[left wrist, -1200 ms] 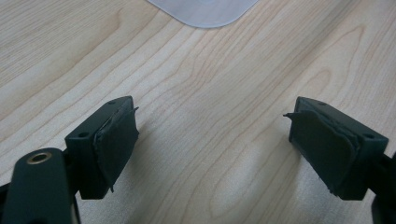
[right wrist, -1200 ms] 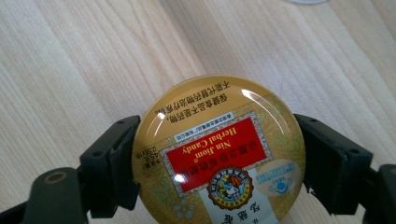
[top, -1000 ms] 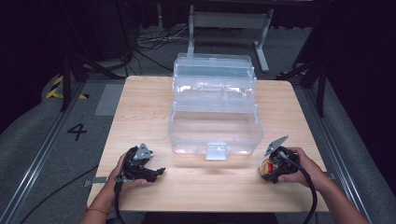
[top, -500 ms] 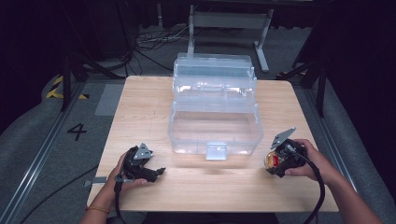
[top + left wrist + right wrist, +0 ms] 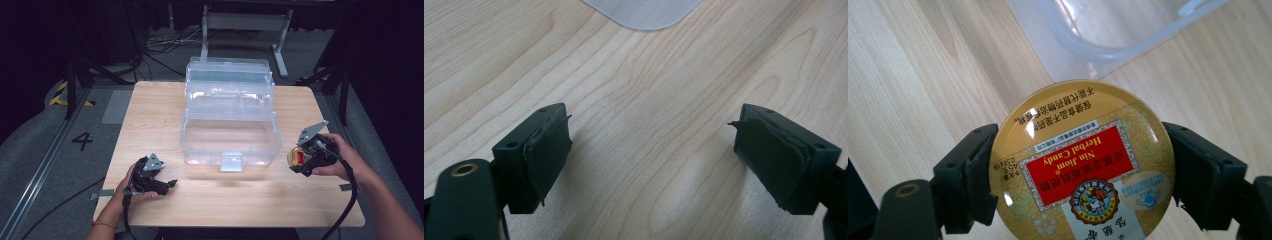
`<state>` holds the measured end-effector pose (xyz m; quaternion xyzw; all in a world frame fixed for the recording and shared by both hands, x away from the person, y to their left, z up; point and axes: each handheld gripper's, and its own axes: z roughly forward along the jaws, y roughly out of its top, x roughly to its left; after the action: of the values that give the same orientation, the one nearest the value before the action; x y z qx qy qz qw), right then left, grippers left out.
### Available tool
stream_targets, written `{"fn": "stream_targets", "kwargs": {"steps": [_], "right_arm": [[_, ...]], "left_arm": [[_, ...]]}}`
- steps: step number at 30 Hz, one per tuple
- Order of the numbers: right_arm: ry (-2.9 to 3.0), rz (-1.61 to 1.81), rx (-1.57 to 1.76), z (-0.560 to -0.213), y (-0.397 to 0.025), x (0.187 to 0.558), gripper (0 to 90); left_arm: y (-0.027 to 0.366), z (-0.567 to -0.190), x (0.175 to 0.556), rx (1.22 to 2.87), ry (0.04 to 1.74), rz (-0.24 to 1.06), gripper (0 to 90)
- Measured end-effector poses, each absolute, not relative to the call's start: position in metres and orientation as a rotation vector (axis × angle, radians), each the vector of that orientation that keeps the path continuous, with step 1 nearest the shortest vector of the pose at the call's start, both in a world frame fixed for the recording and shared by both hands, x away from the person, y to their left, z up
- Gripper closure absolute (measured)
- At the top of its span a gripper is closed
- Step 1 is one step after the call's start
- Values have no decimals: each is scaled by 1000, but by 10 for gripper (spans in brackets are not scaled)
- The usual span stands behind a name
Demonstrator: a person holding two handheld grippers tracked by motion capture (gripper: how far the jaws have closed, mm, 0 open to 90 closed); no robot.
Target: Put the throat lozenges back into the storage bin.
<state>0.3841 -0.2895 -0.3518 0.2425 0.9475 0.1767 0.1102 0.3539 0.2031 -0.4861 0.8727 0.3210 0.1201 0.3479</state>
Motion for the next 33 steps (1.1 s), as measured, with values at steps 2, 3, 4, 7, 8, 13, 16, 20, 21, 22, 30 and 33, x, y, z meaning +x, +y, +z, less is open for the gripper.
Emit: {"fn": "stream_targets", "kwargs": {"steps": [2,3,4,7,8,13,16,20,21,22,30,33], "right_arm": [[2776,526,702,-346,-288,387,202],[2779,537,689,-345,-287,388,202],[2774,532,681,-342,-287,391,202],[2764,533,655,-334,-282,397,202],[2761,529,649,-332,-281,398,202],[2761,539,601,-320,-271,407,202],[2759,549,583,-317,-268,410,202],[2760,551,543,-314,-260,418,202],[2760,549,524,-313,-257,420,202],[2758,549,508,-313,-255,422,202],[2799,520,471,-319,-234,444,203],[2826,523,458,-325,-225,452,202]], "left_arm": [[203,-486,354,2263,832,313,151],[203,-486,354,2263,832,312,151],[203,-486,354,2263,832,312,151],[203,-486,354,2262,833,312,151],[203,-486,354,2262,833,312,151],[203,-486,354,2260,834,302,150],[203,-486,355,2261,832,304,149],[203,-486,355,2261,832,304,149],[203,-486,354,2260,833,304,149],[203,-486,354,2261,833,303,149],[203,-486,354,2259,835,304,150],[203,-486,354,2262,834,313,151]]}}
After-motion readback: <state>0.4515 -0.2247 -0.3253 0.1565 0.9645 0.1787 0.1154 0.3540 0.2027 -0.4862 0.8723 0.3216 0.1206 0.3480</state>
